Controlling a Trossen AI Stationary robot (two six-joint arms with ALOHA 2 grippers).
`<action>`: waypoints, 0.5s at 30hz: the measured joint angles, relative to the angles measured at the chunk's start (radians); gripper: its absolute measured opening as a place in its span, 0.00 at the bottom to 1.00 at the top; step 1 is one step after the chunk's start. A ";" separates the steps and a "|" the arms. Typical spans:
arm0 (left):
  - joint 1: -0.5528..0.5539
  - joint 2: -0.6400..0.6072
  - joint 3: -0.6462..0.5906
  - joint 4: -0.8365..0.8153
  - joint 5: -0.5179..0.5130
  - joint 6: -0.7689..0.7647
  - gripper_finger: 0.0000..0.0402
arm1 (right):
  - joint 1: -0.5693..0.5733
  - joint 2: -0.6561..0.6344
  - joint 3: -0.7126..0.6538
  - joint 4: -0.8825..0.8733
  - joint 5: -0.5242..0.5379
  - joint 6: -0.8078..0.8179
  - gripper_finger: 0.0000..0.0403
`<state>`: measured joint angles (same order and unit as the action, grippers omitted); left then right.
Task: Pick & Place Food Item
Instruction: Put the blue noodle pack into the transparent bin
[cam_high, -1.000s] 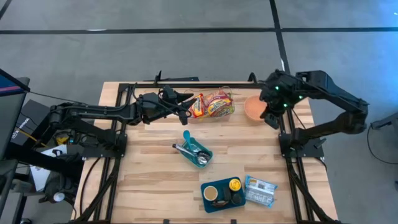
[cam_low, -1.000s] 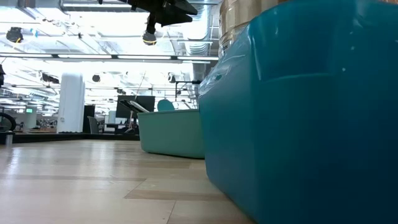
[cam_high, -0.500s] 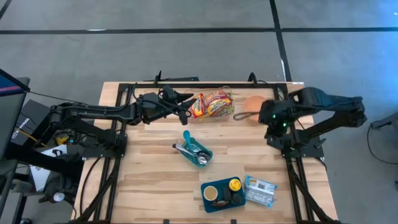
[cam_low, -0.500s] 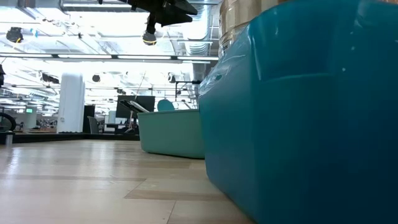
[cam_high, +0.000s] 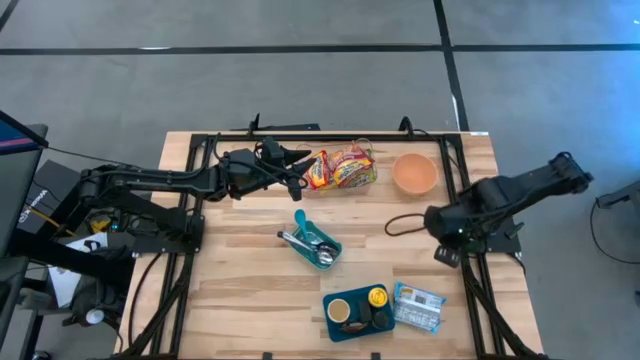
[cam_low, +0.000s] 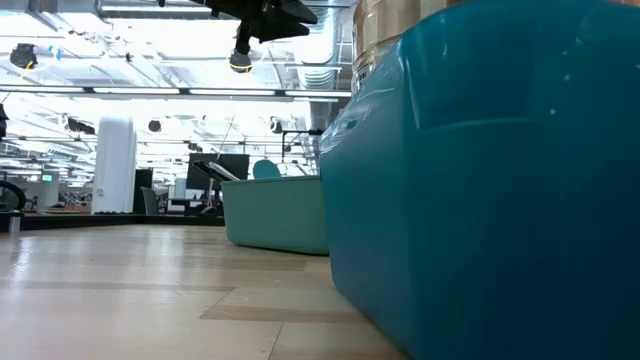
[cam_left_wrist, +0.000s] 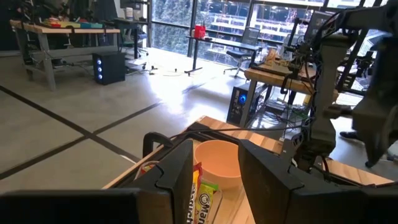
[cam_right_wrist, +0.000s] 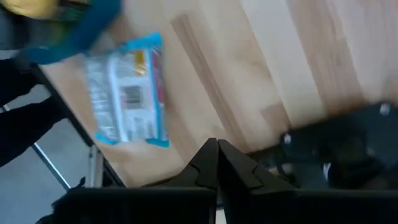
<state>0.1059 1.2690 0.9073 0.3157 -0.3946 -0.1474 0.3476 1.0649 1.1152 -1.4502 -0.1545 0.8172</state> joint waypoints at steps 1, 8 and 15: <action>0.000 0.000 0.000 -0.001 0.000 0.000 0.30 | 0.015 -0.006 -0.025 0.001 -0.001 0.031 0.00; 0.000 0.000 0.000 0.000 0.000 0.000 0.30 | 0.116 -0.019 -0.163 0.106 -0.013 0.235 0.00; 0.000 0.000 0.000 0.000 0.000 0.000 0.30 | 0.222 -0.019 -0.239 0.277 -0.028 0.455 0.00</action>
<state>0.1059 1.2690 0.9073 0.3153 -0.3946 -0.1474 0.5694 1.0458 0.8762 -1.1735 -0.1825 1.2720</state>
